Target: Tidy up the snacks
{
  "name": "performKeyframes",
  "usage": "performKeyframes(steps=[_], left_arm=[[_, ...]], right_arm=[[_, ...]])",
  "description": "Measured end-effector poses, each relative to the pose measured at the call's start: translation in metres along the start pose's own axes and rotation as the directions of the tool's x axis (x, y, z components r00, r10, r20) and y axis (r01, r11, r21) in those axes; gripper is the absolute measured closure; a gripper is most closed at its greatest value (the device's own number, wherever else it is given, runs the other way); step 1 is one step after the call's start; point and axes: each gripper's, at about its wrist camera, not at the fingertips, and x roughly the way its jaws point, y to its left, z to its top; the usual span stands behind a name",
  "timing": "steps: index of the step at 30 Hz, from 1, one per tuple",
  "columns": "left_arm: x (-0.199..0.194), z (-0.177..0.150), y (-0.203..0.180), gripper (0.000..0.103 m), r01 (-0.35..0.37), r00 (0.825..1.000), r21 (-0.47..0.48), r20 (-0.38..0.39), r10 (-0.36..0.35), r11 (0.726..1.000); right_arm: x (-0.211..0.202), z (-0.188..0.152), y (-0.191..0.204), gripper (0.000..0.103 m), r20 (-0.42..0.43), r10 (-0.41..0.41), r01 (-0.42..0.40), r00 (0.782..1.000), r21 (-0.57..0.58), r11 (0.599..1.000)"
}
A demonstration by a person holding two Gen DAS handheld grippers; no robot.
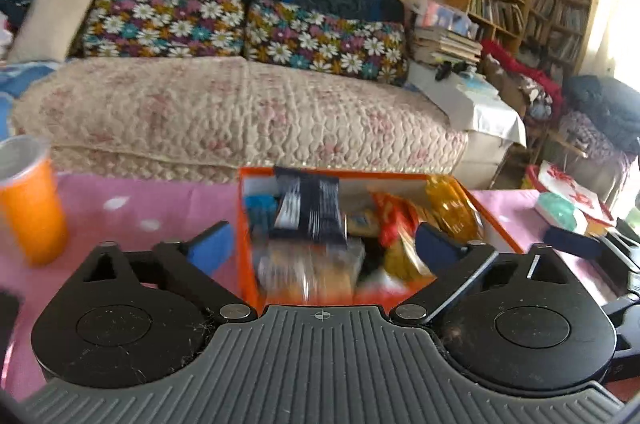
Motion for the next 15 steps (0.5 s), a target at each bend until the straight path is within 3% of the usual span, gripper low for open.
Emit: performKeyframes(steps=[3, 6, 10, 15], left_arm=[[-0.050, -0.030, -0.012, 0.016, -0.043, 0.999, 0.007, -0.018, 0.043, 0.999], [-0.088, -0.068, -0.026, 0.016, -0.115, 0.989, 0.008, -0.094, 0.115, 0.993], [-0.128, -0.111, -0.048, 0.019, -0.139, 0.972, 0.009, -0.189, 0.138, 0.990], [-0.173, -0.147, -0.074, 0.022, -0.180, 0.957, 0.039, -0.223, 0.185, 0.983]], right_arm=[[-0.053, -0.023, 0.007, 0.000, -0.051, -0.039, 0.042, 0.998, 0.047, 0.998], [-0.102, -0.051, 0.016, 0.000, -0.132, -0.086, 0.102, 0.987, 0.119, 0.988], [-0.149, -0.076, 0.026, 0.000, -0.227, -0.117, 0.167, 0.967, 0.215, 0.962], [-0.197, -0.090, 0.047, 0.000, -0.292, -0.191, 0.268, 0.937, 0.251, 0.930]])
